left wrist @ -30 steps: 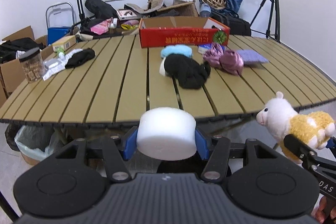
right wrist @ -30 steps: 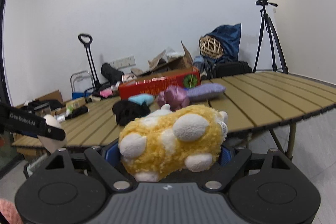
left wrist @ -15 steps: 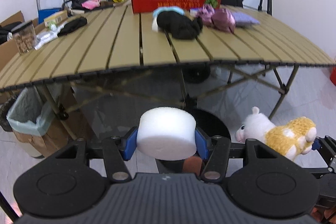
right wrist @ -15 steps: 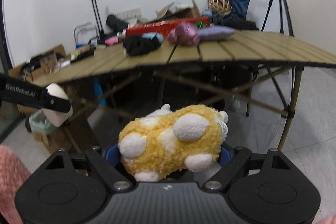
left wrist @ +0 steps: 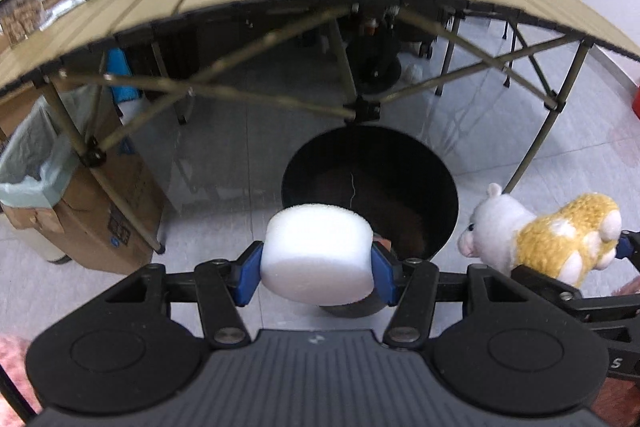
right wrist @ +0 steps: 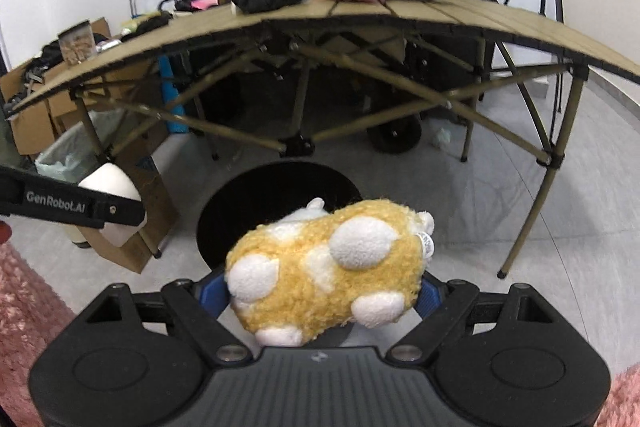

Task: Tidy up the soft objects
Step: 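Carry the foam cylinder and yellow plush toy back toward the black bin, then open the left tool over the bin to drop the foam cylinder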

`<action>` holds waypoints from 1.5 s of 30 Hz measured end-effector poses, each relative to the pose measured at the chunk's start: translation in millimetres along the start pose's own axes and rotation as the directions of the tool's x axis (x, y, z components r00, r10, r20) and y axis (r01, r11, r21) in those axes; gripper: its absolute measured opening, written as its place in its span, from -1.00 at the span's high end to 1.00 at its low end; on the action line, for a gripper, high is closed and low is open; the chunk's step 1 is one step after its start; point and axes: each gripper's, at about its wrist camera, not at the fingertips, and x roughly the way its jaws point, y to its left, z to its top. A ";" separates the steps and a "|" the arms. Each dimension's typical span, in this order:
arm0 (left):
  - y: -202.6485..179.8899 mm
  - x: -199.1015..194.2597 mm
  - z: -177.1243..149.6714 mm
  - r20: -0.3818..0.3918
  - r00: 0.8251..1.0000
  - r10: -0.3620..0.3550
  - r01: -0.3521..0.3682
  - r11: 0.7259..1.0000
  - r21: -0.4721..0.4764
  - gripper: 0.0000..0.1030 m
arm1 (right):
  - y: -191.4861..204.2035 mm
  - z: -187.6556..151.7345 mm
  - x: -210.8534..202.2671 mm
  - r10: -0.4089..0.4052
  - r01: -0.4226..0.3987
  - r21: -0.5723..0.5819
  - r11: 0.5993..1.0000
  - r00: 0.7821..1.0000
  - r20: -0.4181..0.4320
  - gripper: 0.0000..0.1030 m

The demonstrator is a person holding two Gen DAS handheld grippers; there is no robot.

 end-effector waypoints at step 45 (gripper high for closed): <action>-67.5 136.7 76.1 -0.251 0.968 -0.004 0.002 1.000 -0.010 -0.09 | -106.5 42.0 34.1 -0.316 0.300 0.273 0.914 0.949 0.014 -0.69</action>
